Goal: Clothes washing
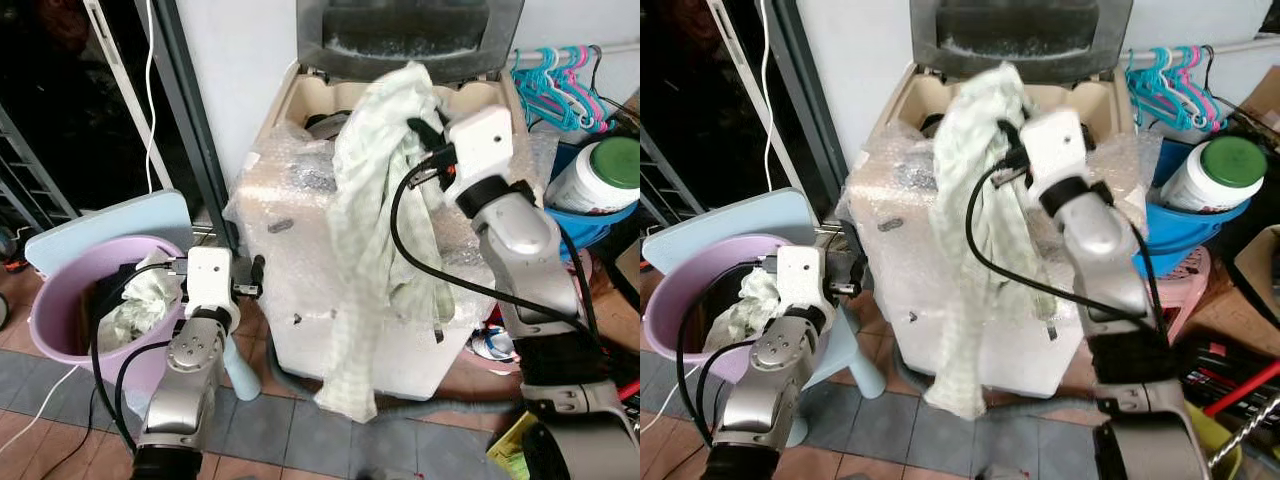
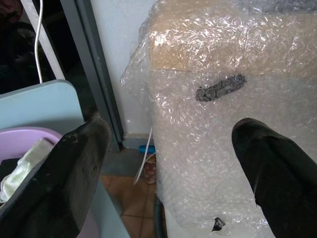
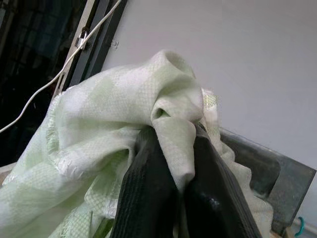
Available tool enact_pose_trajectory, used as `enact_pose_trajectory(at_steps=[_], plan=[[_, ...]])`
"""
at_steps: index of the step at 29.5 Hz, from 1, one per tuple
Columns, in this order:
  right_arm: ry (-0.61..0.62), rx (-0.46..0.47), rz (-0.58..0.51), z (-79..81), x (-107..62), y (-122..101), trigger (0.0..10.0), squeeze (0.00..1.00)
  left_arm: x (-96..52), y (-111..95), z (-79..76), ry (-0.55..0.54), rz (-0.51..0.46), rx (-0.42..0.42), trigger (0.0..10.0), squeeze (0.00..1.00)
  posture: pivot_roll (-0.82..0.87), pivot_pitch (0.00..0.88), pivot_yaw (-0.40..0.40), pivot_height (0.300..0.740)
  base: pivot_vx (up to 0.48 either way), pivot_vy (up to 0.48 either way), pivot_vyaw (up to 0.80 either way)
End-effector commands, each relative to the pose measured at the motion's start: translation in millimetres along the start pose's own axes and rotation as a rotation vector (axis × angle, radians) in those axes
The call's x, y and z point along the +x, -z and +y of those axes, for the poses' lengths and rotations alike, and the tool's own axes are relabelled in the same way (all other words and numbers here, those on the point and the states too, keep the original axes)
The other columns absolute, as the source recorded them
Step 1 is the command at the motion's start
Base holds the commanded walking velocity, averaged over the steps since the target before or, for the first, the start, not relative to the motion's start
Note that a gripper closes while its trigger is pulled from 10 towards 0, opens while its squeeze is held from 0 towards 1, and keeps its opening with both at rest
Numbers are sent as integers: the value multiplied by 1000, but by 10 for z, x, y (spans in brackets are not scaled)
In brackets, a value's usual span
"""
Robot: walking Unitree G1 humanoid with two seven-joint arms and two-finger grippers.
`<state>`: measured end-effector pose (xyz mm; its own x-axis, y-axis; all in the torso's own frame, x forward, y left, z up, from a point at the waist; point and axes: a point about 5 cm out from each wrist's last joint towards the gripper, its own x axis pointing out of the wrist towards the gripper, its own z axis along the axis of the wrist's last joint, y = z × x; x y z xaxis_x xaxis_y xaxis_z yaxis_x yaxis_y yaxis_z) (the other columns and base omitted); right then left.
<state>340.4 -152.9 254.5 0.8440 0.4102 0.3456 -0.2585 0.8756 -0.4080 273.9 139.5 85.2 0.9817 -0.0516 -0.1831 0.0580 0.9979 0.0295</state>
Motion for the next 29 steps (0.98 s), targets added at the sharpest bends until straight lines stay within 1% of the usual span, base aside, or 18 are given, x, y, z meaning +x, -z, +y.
enact_pose_trajectory(at_steps=[1,3,6,9,10,11,13,15,16,17,18,19,20,22,24,26,27,29], plan=[[-49,28,-19,19,103,-30,10000,0,-10,21,78,-40,17,-15,10000,0,-66,0,32,740,428,0,0],[-78,20,-31,24,161,-70,10000,0,-10,20,87,-47,19,-23,10000,0,-57,0,28,740,426,0,0],[-193,10,-101,111,345,-302,10000,0,-7,11,92,-49,17,-19,10000,0,-53,0,27,740,428,0,0],[-253,65,-138,106,494,-453,10000,0,-2,16,86,-45,19,-20,10000,0,-55,0,29,740,405,0,0],[-253,65,-138,106,494,-453,10000,0,-2,16,86,-45,19,-20,10000,0,-55,0,29,740,398,0,0],[-247,85,-139,60,554,-482,10000,0,3,16,84,-44,20,-19,10000,0,-60,0,31,740,371,0,0],[-203,146,-146,-158,747,-604,10000,0,17,15,70,-41,24,-18,10000,0,-63,0,30,740,362,0,0],[-165,175,-145,-274,823,-666,10000,0,22,16,64,-40,26,-19,10000,0,-63,0,30,740,352,0,0],[-35,174,-100,-504,904,-702,10000,0,28,21,52,-38,29,-20,10000,0,-67,0,24,740,255,0,0],[13,168,-83,-583,922,-714,10000,0,29,23,48,-38,30,-20,10000,0,-67,0,24,740,255,0,0],[85,160,-59,-689,930,-714,10000,0,29,25,43,-38,32,-21,10000,0,-62,0,16,740,0,0,0],[268,172,-10,-934,890,-688,10000,0,24,32,39,-47,37,-27,10000,0,-59,0,10,740,0,0,0],[354,186,12,-1045,847,-658,10000,0,21,33,36,-49,37,-32,10000,0,-56,0,7,740,0,0,0],[432,222,27,-1154,780,-599,10000,0,13,32,35,-53,33,-36,10000,0,-54,0,4,740,0,0,0],[434,221,48,-1161,727,-494,10000,0,2,33,40,-58,32,-42,10000,0,-49,0,1,740,0,0,0],[385,226,98,-1071,671,-297,10000,0,-10,33,43,-61,34,-44,10000,0,-49,0,3,740,0,0,0],[385,226,98,-1071,671,-297,10000,0,-10,33,43,-61,34,-44,10000,0,-49,0,3,740,0,0,0],[314,262,157,-913,598,-30,10000,0,-12,38,41,-57,39,-42,10000,0,-56,0,10,740,0,0,0]])
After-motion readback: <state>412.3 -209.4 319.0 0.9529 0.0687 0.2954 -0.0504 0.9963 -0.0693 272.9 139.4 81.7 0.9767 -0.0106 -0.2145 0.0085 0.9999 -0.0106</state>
